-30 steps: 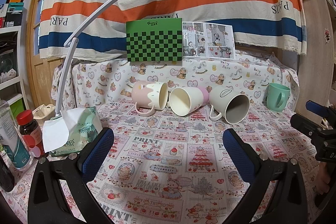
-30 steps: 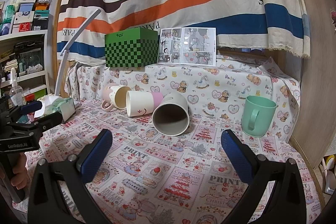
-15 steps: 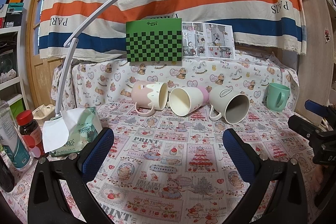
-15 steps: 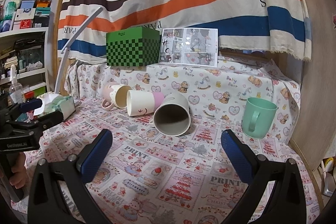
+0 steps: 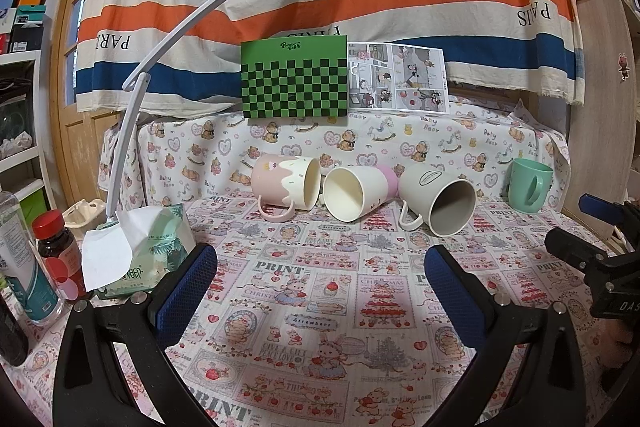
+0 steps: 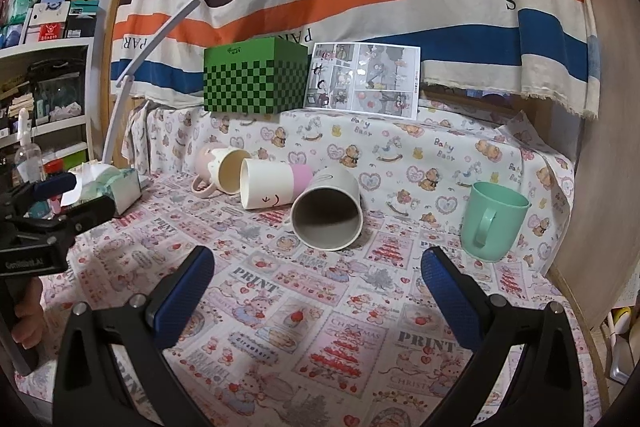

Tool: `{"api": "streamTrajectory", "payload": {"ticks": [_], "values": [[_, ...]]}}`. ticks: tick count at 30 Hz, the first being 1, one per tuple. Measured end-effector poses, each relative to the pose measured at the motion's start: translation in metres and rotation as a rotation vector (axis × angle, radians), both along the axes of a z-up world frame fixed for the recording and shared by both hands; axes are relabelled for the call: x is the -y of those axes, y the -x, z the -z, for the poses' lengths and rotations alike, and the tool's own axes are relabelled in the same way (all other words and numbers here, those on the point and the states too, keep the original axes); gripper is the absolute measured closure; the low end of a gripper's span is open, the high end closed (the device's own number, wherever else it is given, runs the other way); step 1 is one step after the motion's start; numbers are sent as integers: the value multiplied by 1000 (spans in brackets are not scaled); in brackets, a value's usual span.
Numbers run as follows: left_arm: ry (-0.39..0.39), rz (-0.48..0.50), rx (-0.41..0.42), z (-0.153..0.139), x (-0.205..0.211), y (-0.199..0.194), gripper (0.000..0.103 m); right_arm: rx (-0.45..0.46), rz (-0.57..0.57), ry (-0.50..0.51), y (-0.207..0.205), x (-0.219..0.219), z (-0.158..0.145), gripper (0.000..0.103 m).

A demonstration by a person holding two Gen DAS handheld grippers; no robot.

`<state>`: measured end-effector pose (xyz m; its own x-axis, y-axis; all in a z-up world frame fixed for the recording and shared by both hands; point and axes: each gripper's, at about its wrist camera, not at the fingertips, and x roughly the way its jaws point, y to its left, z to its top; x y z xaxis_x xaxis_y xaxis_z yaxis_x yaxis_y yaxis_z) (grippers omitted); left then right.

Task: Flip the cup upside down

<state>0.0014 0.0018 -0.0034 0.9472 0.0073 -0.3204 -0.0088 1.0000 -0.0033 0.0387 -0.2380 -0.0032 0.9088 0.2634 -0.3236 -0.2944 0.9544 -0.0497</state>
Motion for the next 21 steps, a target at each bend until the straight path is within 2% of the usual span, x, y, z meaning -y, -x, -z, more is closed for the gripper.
{"api": "streamTrajectory", "payload": {"ticks": [12, 21], "values": [[-2, -3, 1, -2, -1, 2, 0, 13, -25, 5, 2, -2, -1, 0], [-1, -3, 1, -3, -1, 2, 0, -11, -2, -9, -1, 1, 0, 0]]}}
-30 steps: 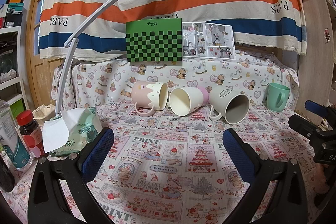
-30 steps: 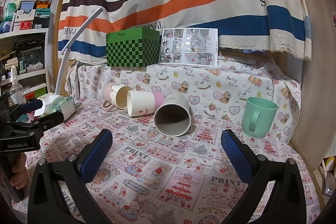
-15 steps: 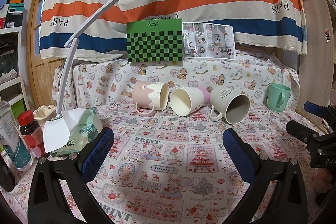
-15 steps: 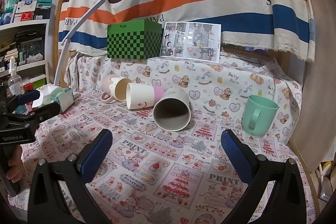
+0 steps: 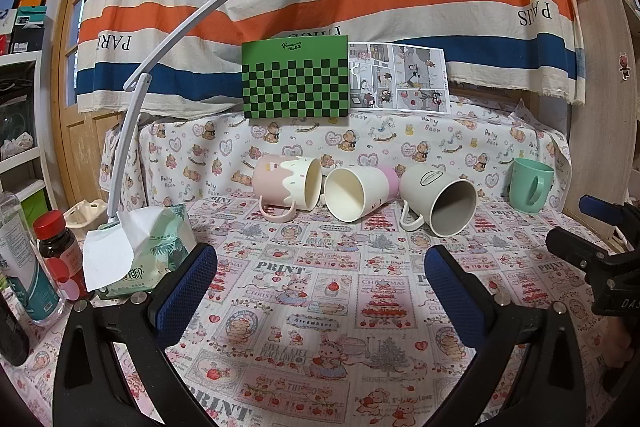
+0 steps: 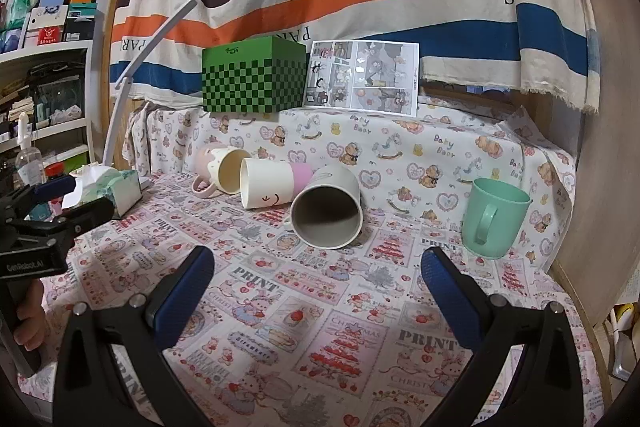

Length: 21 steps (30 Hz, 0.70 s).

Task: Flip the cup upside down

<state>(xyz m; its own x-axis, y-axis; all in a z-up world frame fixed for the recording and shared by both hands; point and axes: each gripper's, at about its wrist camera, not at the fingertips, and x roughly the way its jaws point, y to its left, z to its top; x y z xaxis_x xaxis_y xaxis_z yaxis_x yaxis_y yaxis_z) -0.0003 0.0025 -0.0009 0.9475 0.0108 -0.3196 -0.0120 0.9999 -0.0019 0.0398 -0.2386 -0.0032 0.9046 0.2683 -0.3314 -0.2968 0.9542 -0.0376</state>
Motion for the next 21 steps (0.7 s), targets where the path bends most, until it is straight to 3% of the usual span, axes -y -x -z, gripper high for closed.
{"api": "streamTrajectory", "payload": {"ticks": [15, 19, 21], "values": [[-5, -1, 4, 0, 1, -1, 0, 27, 12, 16, 0, 4, -5, 0], [-26, -54, 103, -7, -1, 12, 0, -9, 0, -5, -5, 7, -6, 0], [-2, -38, 69, -5, -5, 4, 0, -15, 8, -16, -6, 10, -6, 0]]}}
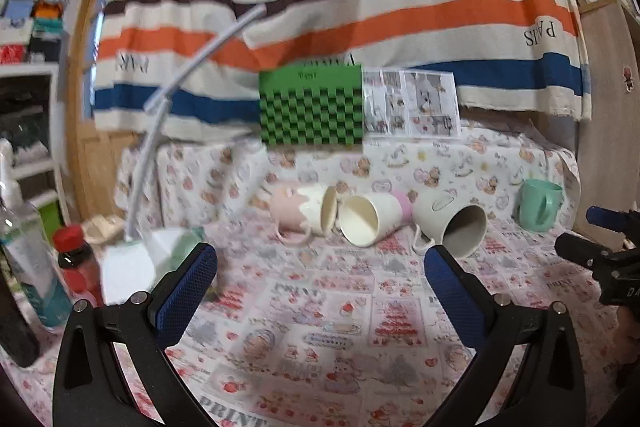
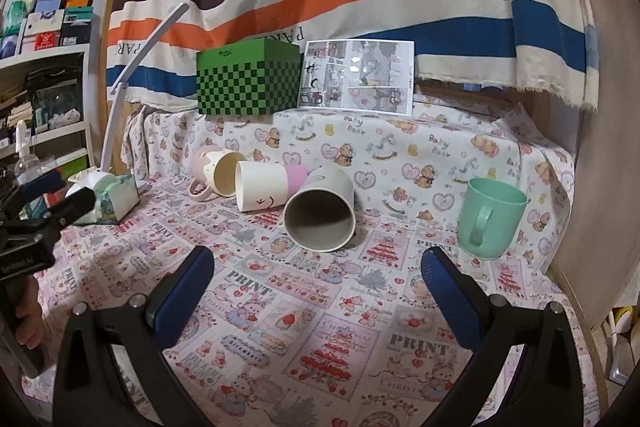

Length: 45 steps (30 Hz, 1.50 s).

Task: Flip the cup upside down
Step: 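Move the right tool to the white logo mug and grasp its body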

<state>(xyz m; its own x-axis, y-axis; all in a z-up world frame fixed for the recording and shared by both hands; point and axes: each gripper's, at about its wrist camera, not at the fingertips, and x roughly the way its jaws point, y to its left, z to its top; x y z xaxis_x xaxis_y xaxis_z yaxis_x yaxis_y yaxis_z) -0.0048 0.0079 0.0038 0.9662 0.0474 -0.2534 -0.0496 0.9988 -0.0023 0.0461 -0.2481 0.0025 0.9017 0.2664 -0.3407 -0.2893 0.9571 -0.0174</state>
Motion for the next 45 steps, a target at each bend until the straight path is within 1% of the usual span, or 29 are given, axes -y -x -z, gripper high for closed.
{"api": "streamTrajectory", "payload": {"ticks": [2, 5, 6, 8, 9, 10, 12, 14, 16, 17, 18, 20, 23, 25, 28, 30, 35, 38, 42, 45], "values": [[-2, 9, -54, 4, 1, -11, 0, -7, 1, -2, -1, 2, -1, 0], [-22, 42, -66, 6, 7, -15, 0, -13, -10, -20, -1, 7, -6, 0], [-33, 64, -71, 6, 11, -15, 0, -18, -1, -29, -2, 10, -9, 0], [-62, 90, -66, 6, 16, -14, 0, -33, 79, -68, -2, 17, -17, 0], [-60, 80, -72, 6, 16, -15, 0, -51, 65, -92, -4, 18, -26, 0], [-50, 67, -89, 7, 14, -19, 0, -79, 37, -92, -7, 17, -35, 0], [-20, 72, -113, 7, 9, -24, 0, -158, 14, -59, -22, 11, -58, 0], [-6, 82, -87, 6, 7, -20, 0, -229, -66, -91, -41, 10, -80, 0], [-21, 84, -51, 4, 10, -13, 0, -282, -109, -116, -59, 8, -92, 0], [-31, 77, -52, 4, 11, -13, 0, -328, -116, -118, -73, 6, -96, 0], [-44, 57, -62, 4, 12, -14, 0, -389, -103, -94, -90, 2, -98, 0], [-49, 52, -62, 4, 13, -14, 0, -487, -66, -73, -119, -4, -94, 0], [-21, 81, -60, 4, 8, -14, 0, -650, -79, -55, -170, -17, -78, 0], [-19, 82, -66, 4, 8, -15, 0, -707, -18, -34, -194, -22, -65, 0], [-24, 67, -58, 3, 9, -14, 0, -775, -2, 30, -223, -35, -48, 0], [-16, 58, -65, 4, 7, -15, 0, -811, 27, 64, -239, -42, -35, 0], [-19, 57, -66, 4, 7, -15, 0, -884, 68, 76, -270, -47, -4, 0], [-43, 34, -91, 6, 11, -19, 0, -883, 66, 69, -279, -49, 3, 1], [-40, 41, -60, 5, 11, -13, 0, -899, 41, 88, -287, -56, 12, 7], [-22, 38, -71, 5, 7, -15, 0, -933, 25, 100, -294, -62, 19, 12]]}}
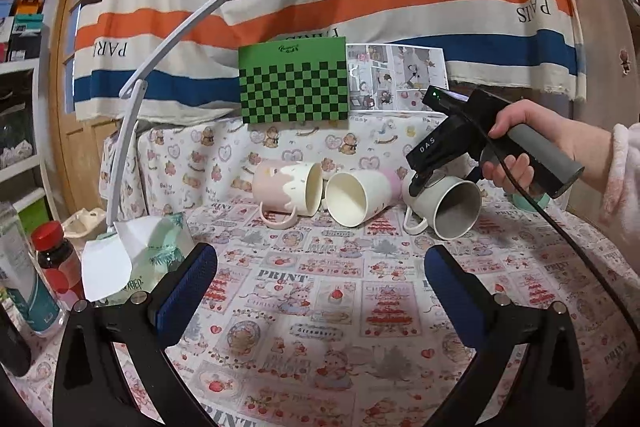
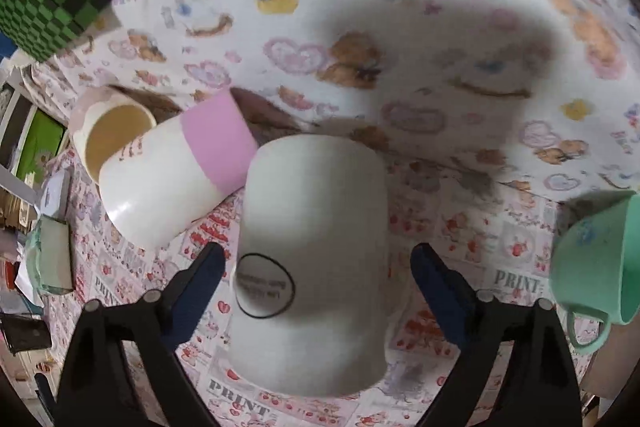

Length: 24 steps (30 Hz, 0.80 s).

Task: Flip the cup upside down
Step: 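Move the right tool to the white logo mug and grasp its body, then lift the white mug with the right tool and rotate it upright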

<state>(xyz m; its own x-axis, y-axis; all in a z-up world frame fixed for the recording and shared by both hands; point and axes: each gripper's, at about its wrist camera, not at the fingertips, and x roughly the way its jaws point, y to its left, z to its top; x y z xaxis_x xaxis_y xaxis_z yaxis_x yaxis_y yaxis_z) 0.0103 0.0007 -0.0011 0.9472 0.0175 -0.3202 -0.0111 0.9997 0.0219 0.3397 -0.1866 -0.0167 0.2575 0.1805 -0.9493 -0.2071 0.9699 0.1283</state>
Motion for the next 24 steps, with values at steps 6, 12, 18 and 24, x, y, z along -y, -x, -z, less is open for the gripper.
{"api": "streamTrajectory", "payload": {"ticks": [6, 12, 18, 24], "values": [[4, -17, -8, 0, -1, -1, 0, 41, -21, 18, 9, -3, -3, 26], [-2, -17, 6, -1, 0, 1, 0, 68, 45, -176, 46, 20, -30, 26], [6, -34, 6, 0, -3, 1, 0, 142, 45, -410, 101, 33, -47, 26], [17, -38, 10, 0, -5, 2, 0, 189, 70, -512, 148, 26, -22, 26]]}}
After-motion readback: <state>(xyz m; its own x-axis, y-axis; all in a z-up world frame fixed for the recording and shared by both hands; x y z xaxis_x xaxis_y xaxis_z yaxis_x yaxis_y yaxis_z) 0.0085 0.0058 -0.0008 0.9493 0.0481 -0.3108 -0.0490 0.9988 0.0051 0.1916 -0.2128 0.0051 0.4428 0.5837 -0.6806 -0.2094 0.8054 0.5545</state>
